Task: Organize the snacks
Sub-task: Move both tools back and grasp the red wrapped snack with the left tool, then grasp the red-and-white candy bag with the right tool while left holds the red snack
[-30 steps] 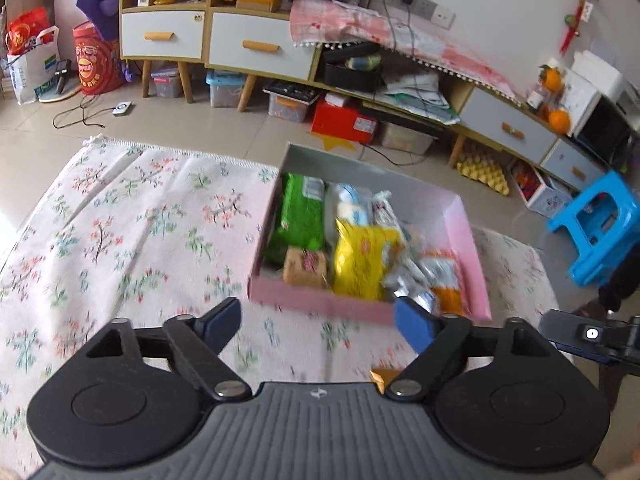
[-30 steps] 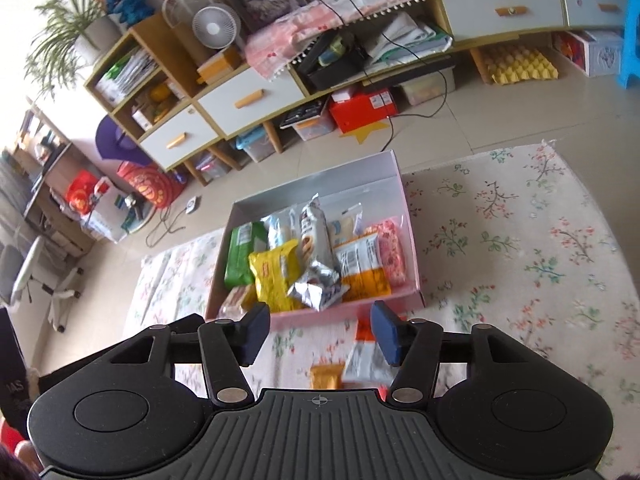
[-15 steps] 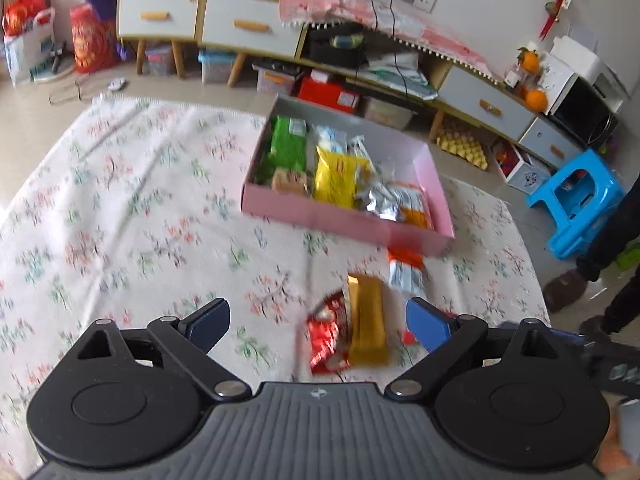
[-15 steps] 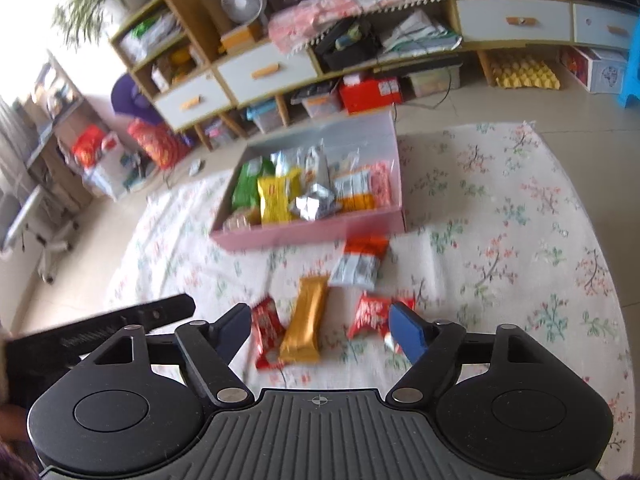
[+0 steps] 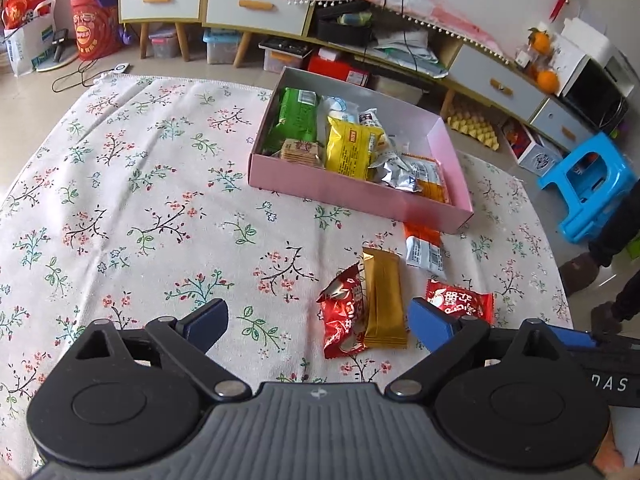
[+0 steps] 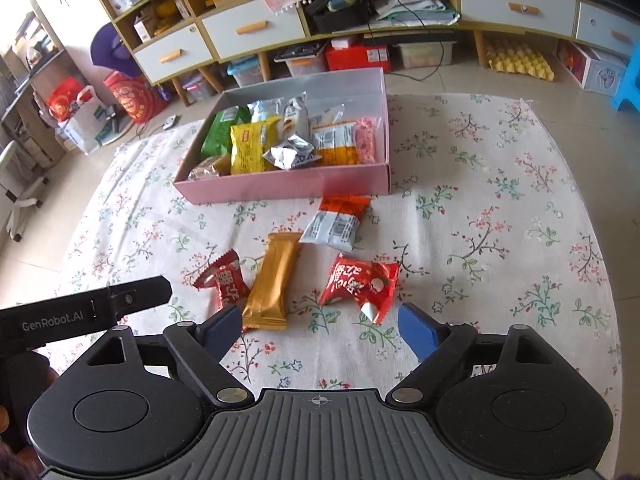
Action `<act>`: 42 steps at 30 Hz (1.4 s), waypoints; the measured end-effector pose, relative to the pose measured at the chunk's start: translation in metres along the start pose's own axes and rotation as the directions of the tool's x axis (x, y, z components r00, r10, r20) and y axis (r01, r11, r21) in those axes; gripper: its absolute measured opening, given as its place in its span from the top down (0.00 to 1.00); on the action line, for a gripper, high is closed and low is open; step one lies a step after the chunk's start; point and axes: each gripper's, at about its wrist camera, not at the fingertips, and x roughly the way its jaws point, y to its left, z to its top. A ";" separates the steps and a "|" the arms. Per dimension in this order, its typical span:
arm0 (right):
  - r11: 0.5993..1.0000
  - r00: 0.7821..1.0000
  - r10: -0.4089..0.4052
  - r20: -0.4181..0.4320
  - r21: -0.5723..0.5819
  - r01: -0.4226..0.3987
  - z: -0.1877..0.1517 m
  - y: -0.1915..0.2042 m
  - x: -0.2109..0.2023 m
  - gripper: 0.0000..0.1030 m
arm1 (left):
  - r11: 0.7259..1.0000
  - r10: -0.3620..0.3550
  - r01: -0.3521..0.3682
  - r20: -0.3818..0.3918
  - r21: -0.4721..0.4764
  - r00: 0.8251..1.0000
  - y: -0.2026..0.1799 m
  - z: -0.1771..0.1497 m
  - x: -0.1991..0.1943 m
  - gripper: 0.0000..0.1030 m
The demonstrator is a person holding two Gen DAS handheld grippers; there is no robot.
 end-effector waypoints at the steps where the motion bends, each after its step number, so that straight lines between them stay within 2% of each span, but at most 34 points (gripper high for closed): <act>1: 1.000 1.000 -0.002 -0.004 0.003 0.002 0.000 -0.001 0.001 0.14 | 1.000 0.002 -0.002 0.000 -0.001 1.000 0.000 -0.002 -0.001 0.06; 8: 0.998 0.999 -0.036 -0.018 0.051 0.037 0.002 -0.010 0.008 0.10 | 1.000 0.011 -0.011 -0.019 -0.015 1.000 0.006 -0.002 0.005 0.05; 12: 0.995 0.998 -0.039 -0.039 0.089 0.042 0.002 -0.015 0.015 0.10 | 1.000 0.013 -0.013 -0.041 -0.013 0.999 0.006 -0.005 0.011 0.05; 20: 0.984 0.998 -0.064 -0.025 0.163 0.067 0.004 -0.026 0.016 0.10 | 1.000 0.007 -0.006 -0.051 0.014 0.999 0.000 -0.012 0.032 0.04; 22: 0.983 0.997 -0.075 -0.026 0.167 0.078 0.004 -0.028 0.017 0.10 | 1.000 0.018 -0.016 -0.070 0.020 0.997 -0.003 -0.013 0.039 0.08; 25: 0.983 0.995 -0.097 -0.028 0.154 0.101 0.003 -0.027 0.019 0.10 | 0.999 0.032 -0.030 -0.040 0.043 0.999 -0.008 -0.014 0.045 0.11; 26: 0.983 0.995 -0.100 -0.029 0.154 0.103 0.003 -0.027 0.020 0.10 | 0.997 0.040 -0.038 -0.038 0.061 0.998 -0.011 -0.015 0.048 0.13; 28: 0.981 0.994 -0.102 -0.030 0.160 0.106 0.003 -0.029 0.021 0.10 | 0.994 0.052 -0.047 -0.045 0.097 0.998 -0.016 -0.016 0.054 0.26; 30: 0.980 0.995 -0.099 -0.031 0.169 0.103 0.003 -0.030 0.022 0.10 | 0.993 0.044 -0.039 -0.037 0.115 0.998 -0.019 -0.019 0.058 0.31; 32: 0.979 0.996 -0.088 -0.028 0.181 0.092 0.003 -0.031 0.022 0.10 | 0.991 0.036 -0.031 -0.034 0.133 0.999 -0.020 -0.020 0.062 0.39; 35: 0.978 0.997 -0.079 -0.026 0.189 0.083 0.004 -0.031 0.021 0.10 | 0.991 0.026 -0.021 -0.037 0.135 0.999 -0.016 -0.020 0.067 0.57; 37: 0.979 0.997 -0.076 -0.024 0.187 0.079 0.004 -0.030 0.021 0.10 | 0.994 0.002 0.001 -0.033 0.107 0.999 -0.011 -0.018 0.064 0.76; 42: 0.978 0.998 -0.066 -0.019 0.198 0.068 0.003 -0.033 0.021 0.10 | 0.997 0.002 0.000 -0.025 0.074 1.000 -0.006 -0.014 0.057 0.78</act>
